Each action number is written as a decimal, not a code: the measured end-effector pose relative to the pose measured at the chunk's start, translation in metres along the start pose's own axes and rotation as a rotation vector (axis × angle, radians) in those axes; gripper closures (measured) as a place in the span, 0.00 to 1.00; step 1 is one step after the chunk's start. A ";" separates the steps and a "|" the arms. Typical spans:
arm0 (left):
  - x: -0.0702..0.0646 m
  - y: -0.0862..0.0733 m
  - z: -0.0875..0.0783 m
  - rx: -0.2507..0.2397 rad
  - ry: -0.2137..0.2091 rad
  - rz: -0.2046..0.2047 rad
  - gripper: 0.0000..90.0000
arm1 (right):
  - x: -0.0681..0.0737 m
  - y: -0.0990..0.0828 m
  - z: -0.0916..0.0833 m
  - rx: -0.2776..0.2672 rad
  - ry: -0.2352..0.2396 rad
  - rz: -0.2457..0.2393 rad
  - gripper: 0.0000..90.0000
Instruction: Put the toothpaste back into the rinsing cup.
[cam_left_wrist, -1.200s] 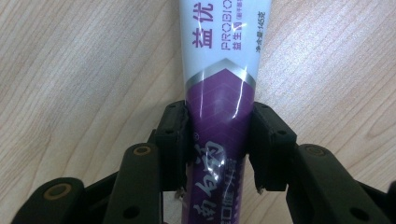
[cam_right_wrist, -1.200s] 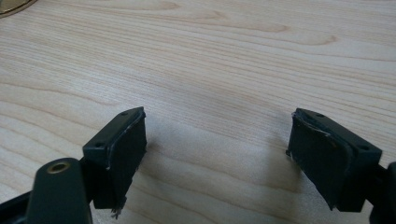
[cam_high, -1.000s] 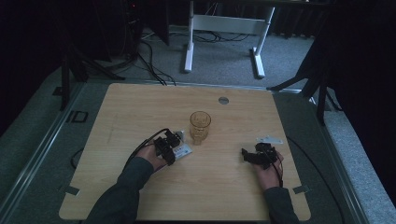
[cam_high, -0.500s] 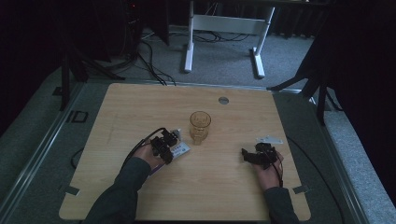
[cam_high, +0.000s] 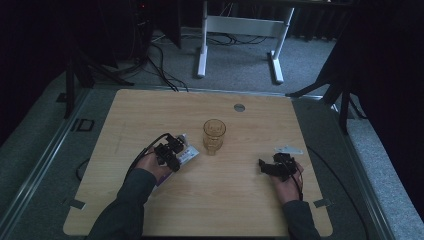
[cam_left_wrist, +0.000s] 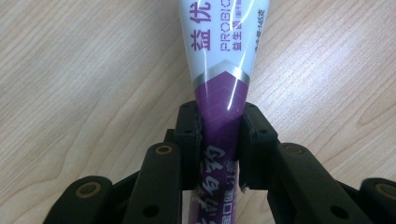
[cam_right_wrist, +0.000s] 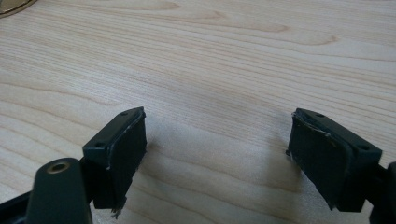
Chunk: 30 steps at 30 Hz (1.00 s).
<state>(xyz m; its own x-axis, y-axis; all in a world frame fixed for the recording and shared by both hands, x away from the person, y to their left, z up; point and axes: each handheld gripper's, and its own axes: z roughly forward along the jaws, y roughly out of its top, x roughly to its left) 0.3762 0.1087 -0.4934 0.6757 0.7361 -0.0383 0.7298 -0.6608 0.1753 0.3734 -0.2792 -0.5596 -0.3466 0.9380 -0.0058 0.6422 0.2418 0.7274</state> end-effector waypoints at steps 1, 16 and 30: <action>0.000 0.000 -0.001 -0.006 0.004 0.000 0.81 | 0.000 0.000 0.000 0.000 0.000 0.000 0.21; 0.004 -0.003 -0.014 -0.065 0.020 -0.034 0.83 | 0.000 0.000 0.000 0.000 0.000 0.000 0.21; 0.012 -0.003 -0.027 -0.118 0.029 -0.074 0.83 | 0.000 0.000 0.000 0.000 0.000 0.001 0.21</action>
<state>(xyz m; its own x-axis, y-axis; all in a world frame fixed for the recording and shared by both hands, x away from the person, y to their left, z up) 0.3789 0.1237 -0.4675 0.6160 0.7873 -0.0277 0.7591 -0.5839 0.2878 0.3734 -0.2791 -0.5596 -0.3459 0.9383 -0.0051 0.6425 0.2408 0.7274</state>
